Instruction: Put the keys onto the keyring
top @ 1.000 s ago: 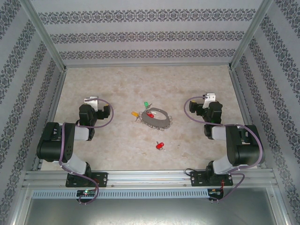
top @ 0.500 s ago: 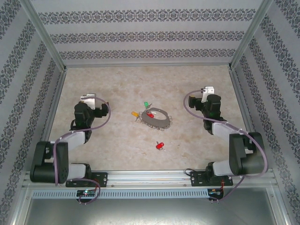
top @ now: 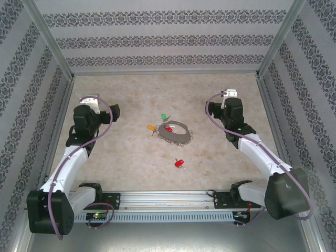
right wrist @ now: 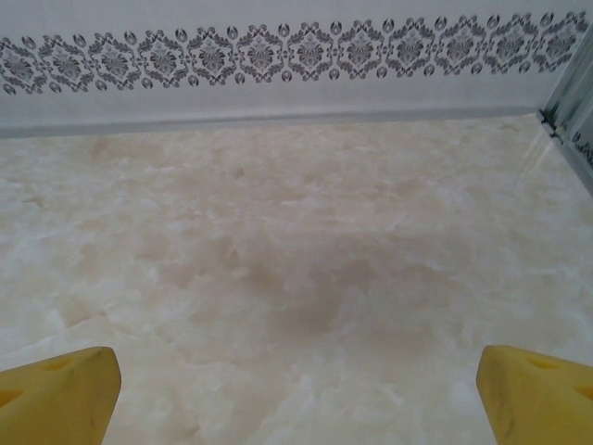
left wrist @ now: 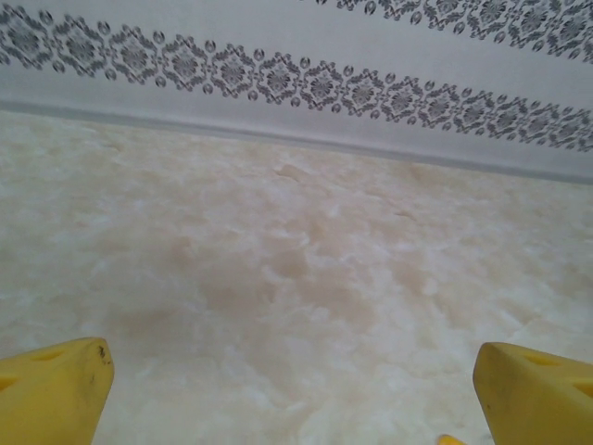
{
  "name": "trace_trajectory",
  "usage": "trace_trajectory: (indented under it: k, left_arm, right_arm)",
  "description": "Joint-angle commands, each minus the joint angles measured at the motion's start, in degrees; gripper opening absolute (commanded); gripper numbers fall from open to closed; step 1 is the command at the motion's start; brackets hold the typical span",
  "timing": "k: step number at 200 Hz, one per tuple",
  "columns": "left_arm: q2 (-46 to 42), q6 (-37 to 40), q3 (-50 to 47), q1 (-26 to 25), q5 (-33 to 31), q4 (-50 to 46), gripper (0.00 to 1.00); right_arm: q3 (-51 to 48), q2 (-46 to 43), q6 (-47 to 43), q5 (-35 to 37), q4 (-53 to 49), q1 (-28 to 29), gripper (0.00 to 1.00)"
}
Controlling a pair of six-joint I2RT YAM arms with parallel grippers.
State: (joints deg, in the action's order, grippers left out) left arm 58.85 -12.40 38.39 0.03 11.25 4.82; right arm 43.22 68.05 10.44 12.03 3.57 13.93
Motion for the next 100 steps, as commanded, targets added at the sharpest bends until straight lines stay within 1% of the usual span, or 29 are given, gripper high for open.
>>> trace_trajectory:
  k: [1,27,41,56,72,87,100]
  left_arm:
    - [-1.45,-5.98,3.37,-1.45,3.59,-9.37,1.0]
    - [-0.11,-7.06,8.98,-2.97,4.66,-16.65,1.0]
    - [2.89,-6.99,12.9,-3.75,7.38,-20.82,1.0]
    - [5.68,-6.62,15.32,-5.5,9.62,-22.04,1.0]
    - [7.66,-5.7,16.87,-8.34,8.36,-22.81,1.0]
    - [8.83,-5.97,17.62,-10.34,7.49,-22.89,1.0]
    - [10.09,-6.97,18.06,-11.57,8.08,-22.84,1.0]
  right_arm:
    - [3.47,-0.78,6.31,2.53,-10.19,1.22,0.98]
    - [8.95,2.34,10.29,-0.37,-19.89,1.44,0.98]
    - [11.41,4.38,11.33,-3.05,-23.5,1.55,0.98]
    - [12.02,4.99,11.79,-3.98,-23.97,2.9,0.98]
    - [12.32,5.11,11.93,-3.5,-24.01,4.89,0.98]
    - [14.51,6.56,13.1,-2.85,-27.81,6.09,0.98]
    - [16.42,7.64,13.92,-2.69,-31.38,6.93,0.98]
